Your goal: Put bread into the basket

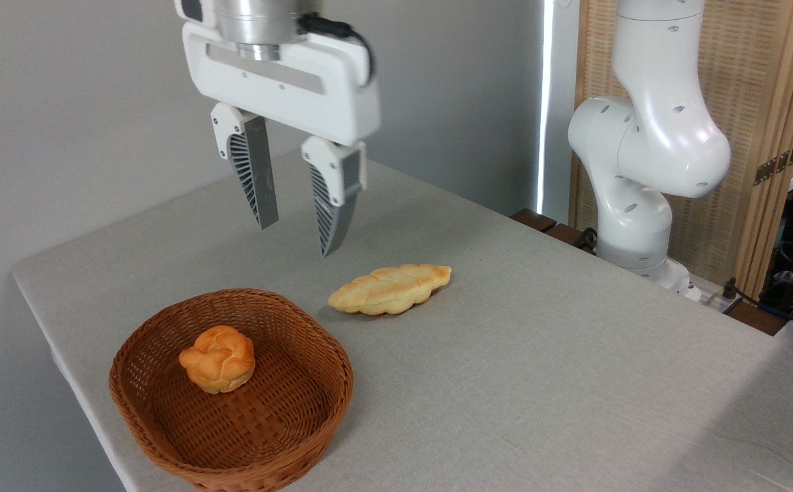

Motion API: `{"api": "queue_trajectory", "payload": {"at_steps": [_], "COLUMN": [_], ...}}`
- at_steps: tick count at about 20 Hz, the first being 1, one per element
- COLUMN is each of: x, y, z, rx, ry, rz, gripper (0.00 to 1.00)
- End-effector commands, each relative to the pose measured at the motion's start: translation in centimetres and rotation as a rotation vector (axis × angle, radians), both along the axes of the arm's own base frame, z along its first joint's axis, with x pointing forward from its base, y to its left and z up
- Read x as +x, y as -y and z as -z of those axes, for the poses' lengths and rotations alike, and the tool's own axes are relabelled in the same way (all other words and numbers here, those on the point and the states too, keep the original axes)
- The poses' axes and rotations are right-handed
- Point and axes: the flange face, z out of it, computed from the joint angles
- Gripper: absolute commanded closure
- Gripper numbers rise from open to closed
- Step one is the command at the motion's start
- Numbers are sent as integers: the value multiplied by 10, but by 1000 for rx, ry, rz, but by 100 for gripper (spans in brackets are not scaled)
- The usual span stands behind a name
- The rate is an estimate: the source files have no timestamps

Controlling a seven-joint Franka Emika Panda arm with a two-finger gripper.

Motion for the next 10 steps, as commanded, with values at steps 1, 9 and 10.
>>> {"api": "queue_trajectory", "payload": {"at_steps": [1, 9, 10], "x": [0, 1, 2], "y": [18, 16, 14], "z": [8, 13, 14], "rx": [57, 70, 70], "ry": [-7, 1, -2], "rz": [-10, -5, -11], "gripper": [0, 0, 0]}}
